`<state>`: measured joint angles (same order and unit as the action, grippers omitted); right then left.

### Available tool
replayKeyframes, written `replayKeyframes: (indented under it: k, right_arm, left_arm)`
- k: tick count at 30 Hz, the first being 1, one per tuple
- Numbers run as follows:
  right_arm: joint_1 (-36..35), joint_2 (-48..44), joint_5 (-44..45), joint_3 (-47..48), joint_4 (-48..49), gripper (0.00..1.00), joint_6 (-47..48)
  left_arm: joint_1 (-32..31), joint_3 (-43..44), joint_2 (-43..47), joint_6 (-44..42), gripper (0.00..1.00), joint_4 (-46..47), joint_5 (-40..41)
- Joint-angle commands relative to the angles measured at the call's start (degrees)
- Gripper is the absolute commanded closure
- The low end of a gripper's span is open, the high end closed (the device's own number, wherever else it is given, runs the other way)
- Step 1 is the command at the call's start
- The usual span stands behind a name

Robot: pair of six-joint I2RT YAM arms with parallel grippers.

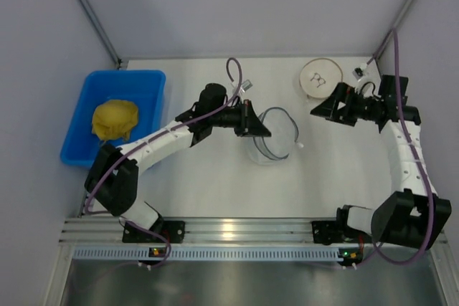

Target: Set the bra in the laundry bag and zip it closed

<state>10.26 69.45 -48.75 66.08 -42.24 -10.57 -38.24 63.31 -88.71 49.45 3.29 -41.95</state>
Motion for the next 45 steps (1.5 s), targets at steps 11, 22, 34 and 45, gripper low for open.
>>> replayKeyframes:
  k: [11,22,34,45]
  right_arm:
    - [-2.3,3.0,-19.2,-23.1,30.9,0.01,-11.1]
    - [-8.2,8.9,-20.9,-26.5,39.2,0.05,-12.2]
    - [-9.6,12.6,-24.7,-25.7,38.7,0.54,-9.8]
    - [-9.7,15.8,-25.3,-24.2,34.7,1.00,-7.8]
  left_arm:
    - [5.8,-5.7,-5.9,15.4,1.00,27.3,-18.1]
    - [5.8,-6.6,-8.9,16.6,1.00,30.4,-19.0]
    - [8.4,-3.7,-14.6,16.0,1.00,30.4,-20.4]
    - [12.8,4.0,-13.2,-4.0,0.68,8.3,-16.2]
